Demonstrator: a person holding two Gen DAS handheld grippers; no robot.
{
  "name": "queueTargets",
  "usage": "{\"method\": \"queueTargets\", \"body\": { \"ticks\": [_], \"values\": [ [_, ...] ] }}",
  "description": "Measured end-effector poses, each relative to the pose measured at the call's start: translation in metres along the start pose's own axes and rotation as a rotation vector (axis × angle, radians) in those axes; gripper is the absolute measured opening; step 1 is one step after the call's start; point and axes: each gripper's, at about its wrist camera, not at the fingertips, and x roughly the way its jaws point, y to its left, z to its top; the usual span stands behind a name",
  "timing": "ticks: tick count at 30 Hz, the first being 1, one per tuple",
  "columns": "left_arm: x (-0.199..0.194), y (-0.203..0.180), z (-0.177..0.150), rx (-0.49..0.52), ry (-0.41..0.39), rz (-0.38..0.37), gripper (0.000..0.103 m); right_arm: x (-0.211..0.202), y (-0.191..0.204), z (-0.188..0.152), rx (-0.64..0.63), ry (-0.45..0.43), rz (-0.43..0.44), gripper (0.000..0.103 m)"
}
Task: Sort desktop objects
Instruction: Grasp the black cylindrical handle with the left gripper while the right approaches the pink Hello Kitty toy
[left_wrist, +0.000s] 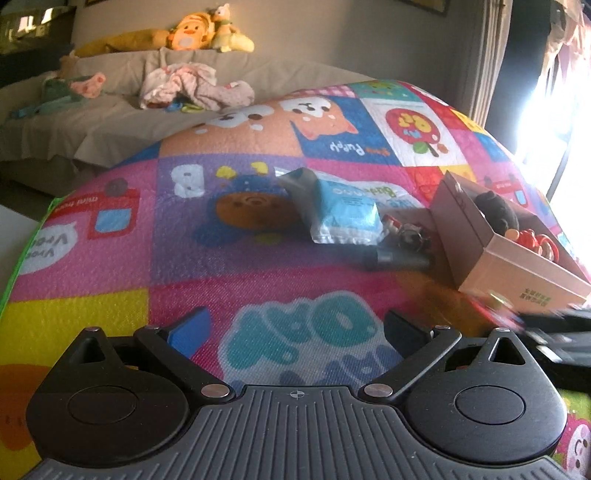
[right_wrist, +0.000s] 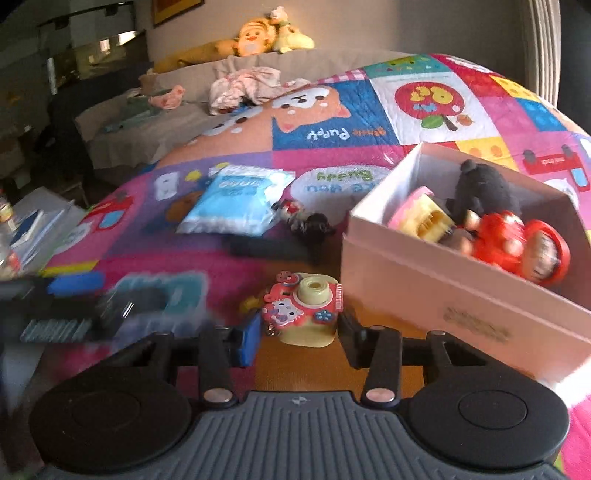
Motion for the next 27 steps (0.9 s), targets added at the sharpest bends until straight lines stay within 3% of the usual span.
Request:
{"method": "queueTargets", "body": {
  "ticks": [5,7,9,11,15,17,24,27],
  "values": [
    [0.000,-0.005,-0.001,0.032,0.002,-0.002,0.102,-0.050,-0.028,-0.040,0.032,0.045,-0.079,0.044],
    [0.001,-0.008,-0.001,0.052,0.005,0.003,0.102,-0.063,-0.040,-0.053,0.072,0.044,-0.129,0.050],
    [0.001,-0.013,-0.001,0.078,0.007,0.012,0.102,-0.074,-0.049,-0.067,0.109,-0.002,-0.179,0.084],
    [0.002,-0.019,-0.001,0.114,0.012,0.019,0.102,-0.079,-0.053,-0.076,0.140,-0.046,-0.218,0.096],
    [0.005,-0.035,0.000,0.197,0.010,-0.003,0.102,-0.073,-0.064,-0.083,0.223,-0.028,-0.223,0.097],
    [0.007,-0.043,0.002,0.215,0.007,-0.023,0.102,-0.074,-0.068,-0.083,0.250,-0.045,-0.217,0.103],
    [0.032,-0.082,0.022,0.256,-0.023,-0.065,0.102,-0.070,-0.075,-0.085,0.297,-0.036,-0.193,0.103],
    [0.051,-0.098,0.030,0.281,0.008,-0.098,0.102,-0.070,-0.076,-0.085,0.300,-0.038,-0.192,0.103]
  ]
}}
